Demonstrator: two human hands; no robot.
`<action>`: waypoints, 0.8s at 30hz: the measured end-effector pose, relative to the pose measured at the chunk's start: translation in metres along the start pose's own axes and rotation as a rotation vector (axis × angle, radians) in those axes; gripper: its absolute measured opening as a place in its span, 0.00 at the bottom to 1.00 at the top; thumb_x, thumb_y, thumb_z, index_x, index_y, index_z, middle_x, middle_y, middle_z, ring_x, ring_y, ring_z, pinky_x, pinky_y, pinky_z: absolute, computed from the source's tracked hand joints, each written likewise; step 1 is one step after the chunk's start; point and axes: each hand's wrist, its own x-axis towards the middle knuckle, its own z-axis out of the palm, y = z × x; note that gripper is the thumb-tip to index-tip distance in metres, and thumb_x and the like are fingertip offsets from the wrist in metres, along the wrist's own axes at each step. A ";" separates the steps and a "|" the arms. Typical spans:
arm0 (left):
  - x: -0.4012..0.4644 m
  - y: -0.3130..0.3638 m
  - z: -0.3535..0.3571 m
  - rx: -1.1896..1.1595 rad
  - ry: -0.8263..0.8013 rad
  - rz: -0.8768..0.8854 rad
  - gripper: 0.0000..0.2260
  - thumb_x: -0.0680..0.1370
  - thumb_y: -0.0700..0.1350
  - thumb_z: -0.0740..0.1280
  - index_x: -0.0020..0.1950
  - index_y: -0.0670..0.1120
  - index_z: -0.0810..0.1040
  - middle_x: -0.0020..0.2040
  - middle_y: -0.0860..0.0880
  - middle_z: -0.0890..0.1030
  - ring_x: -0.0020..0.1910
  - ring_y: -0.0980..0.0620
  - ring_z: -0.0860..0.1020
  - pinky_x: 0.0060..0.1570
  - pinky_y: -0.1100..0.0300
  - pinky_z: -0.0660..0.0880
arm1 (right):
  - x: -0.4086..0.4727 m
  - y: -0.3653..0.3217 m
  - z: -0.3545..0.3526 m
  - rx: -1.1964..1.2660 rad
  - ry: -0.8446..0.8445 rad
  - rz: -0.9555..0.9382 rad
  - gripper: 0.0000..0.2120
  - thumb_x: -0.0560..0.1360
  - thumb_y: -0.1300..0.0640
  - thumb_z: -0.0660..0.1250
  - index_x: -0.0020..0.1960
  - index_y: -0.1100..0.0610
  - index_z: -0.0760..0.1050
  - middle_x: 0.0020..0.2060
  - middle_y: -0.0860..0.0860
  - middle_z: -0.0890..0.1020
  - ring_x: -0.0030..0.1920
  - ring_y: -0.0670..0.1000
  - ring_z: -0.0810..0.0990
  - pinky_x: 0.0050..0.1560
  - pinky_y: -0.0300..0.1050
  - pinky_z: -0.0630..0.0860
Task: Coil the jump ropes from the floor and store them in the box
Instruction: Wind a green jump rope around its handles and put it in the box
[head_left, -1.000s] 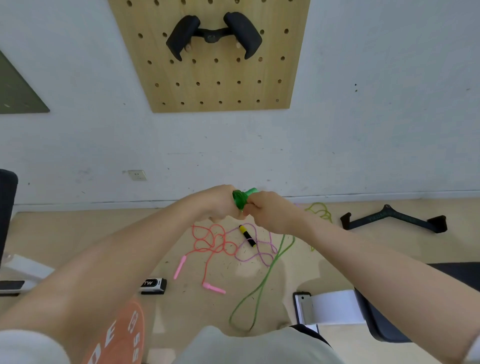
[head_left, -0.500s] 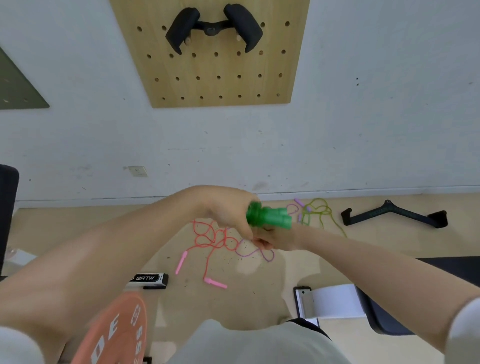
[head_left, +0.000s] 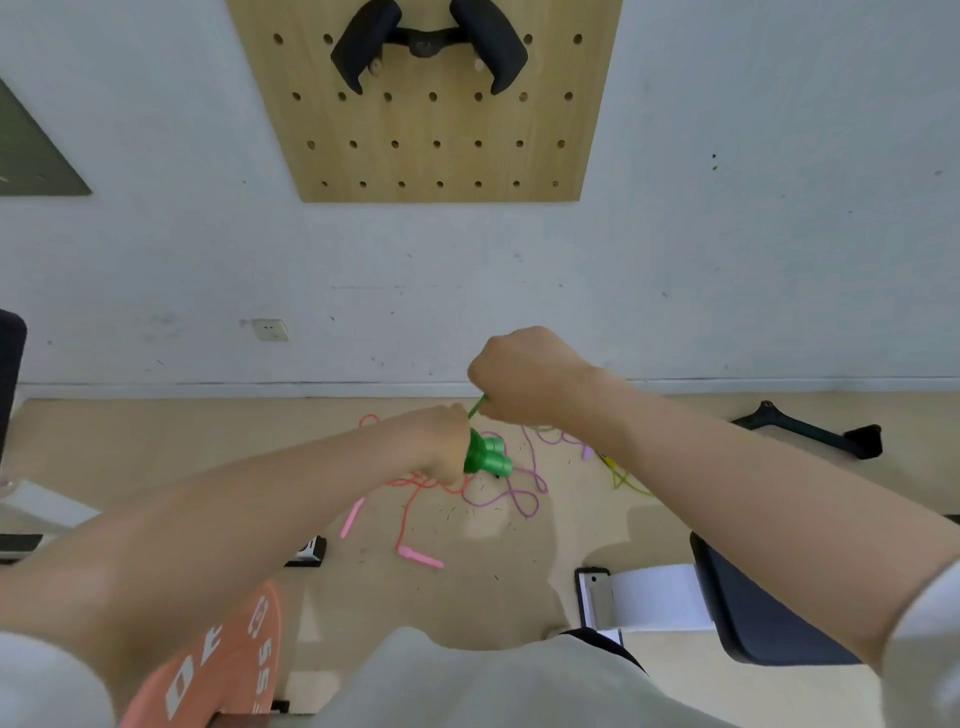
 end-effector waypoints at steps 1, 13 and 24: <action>0.006 -0.005 0.000 -0.047 0.008 -0.024 0.10 0.75 0.42 0.65 0.54 0.39 0.71 0.33 0.49 0.67 0.32 0.51 0.69 0.30 0.61 0.66 | -0.002 -0.010 0.000 0.001 -0.005 -0.018 0.08 0.75 0.61 0.58 0.38 0.60 0.71 0.38 0.53 0.76 0.34 0.54 0.70 0.27 0.38 0.58; 0.013 -0.035 -0.015 -1.147 -0.031 0.124 0.14 0.72 0.30 0.63 0.39 0.48 0.64 0.28 0.52 0.63 0.25 0.57 0.59 0.22 0.66 0.56 | -0.037 -0.041 0.046 0.183 0.013 0.039 0.19 0.75 0.68 0.54 0.66 0.63 0.60 0.51 0.54 0.76 0.38 0.55 0.78 0.25 0.42 0.54; -0.043 -0.012 -0.022 -0.365 -0.066 0.364 0.40 0.70 0.38 0.73 0.74 0.49 0.52 0.42 0.56 0.72 0.41 0.54 0.72 0.39 0.63 0.72 | -0.031 -0.002 0.064 0.669 -0.307 -0.029 0.11 0.77 0.64 0.57 0.37 0.54 0.68 0.31 0.45 0.69 0.33 0.45 0.70 0.29 0.31 0.64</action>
